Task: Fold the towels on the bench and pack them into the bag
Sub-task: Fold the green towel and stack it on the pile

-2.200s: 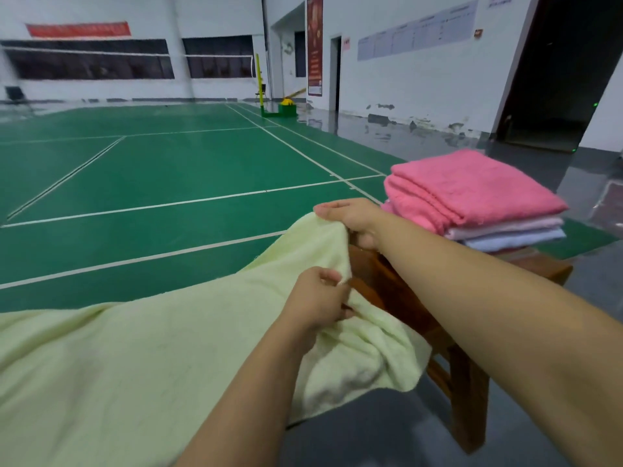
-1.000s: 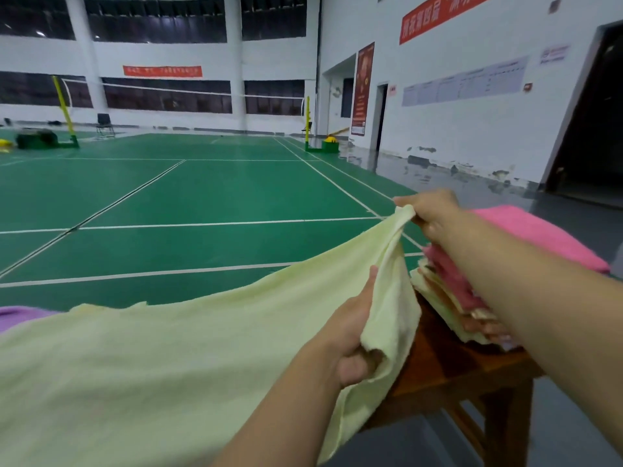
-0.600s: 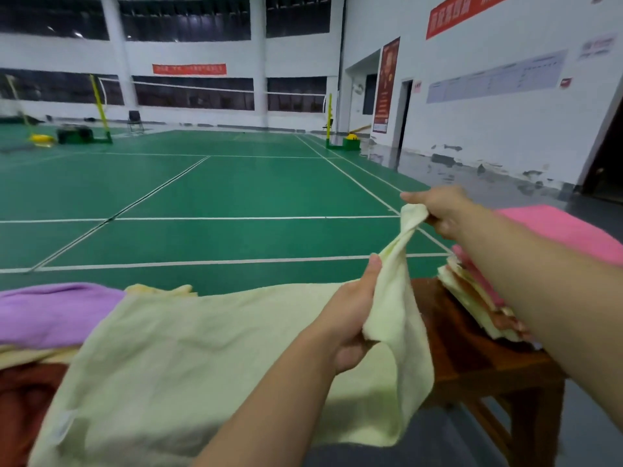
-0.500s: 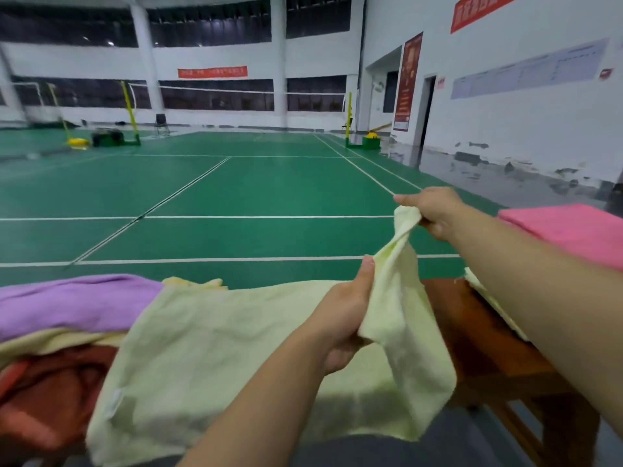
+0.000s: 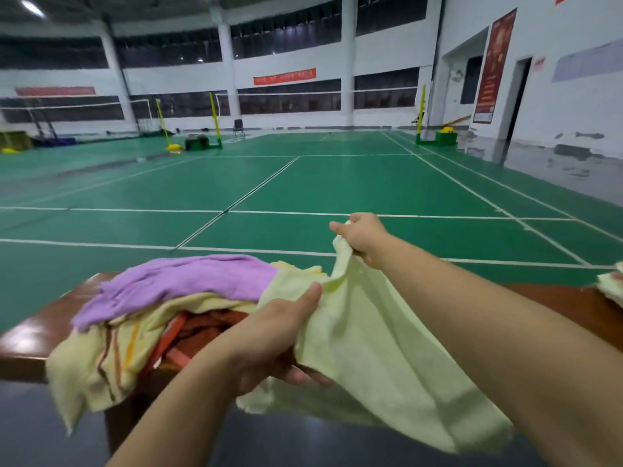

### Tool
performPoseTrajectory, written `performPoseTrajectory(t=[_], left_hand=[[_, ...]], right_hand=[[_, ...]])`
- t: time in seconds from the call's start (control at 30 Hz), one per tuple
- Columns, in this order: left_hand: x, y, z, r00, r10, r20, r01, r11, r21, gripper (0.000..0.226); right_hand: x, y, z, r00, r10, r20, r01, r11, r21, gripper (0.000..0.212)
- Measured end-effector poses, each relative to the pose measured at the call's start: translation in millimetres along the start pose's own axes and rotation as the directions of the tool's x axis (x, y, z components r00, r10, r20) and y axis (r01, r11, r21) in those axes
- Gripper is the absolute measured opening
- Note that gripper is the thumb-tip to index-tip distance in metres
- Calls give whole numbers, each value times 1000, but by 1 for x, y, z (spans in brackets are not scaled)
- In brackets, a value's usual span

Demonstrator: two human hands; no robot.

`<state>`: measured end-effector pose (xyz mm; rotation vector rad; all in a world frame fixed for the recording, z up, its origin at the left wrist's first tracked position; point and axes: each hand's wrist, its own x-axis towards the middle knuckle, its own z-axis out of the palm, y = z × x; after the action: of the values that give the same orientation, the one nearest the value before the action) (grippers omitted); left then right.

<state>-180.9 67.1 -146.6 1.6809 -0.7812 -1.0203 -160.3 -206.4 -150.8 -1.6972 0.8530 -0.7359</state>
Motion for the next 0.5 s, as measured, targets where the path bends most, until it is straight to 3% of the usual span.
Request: performPoseTrajectory(t=[0.23, 0.37, 0.43, 0.5], left_hand=[[-10, -27, -61, 986, -161, 46, 151, 974, 168, 56], [-10, -43, -80, 965, -241, 102, 207, 941, 266, 55], [-9, -46, -86, 942, -314, 114, 256, 897, 360, 58], [-10, -44, -90, 909, -406, 96, 308, 809, 500, 65]], right_hand=[[-11, -4, 78, 994, 37, 101, -36, 999, -8, 79], [-13, -9, 98, 976, 93, 197, -124, 981, 151, 78], [-14, -10, 103, 978, 94, 188, -123, 981, 151, 90], [-16, -10, 100, 977, 70, 200, -115, 968, 223, 82]])
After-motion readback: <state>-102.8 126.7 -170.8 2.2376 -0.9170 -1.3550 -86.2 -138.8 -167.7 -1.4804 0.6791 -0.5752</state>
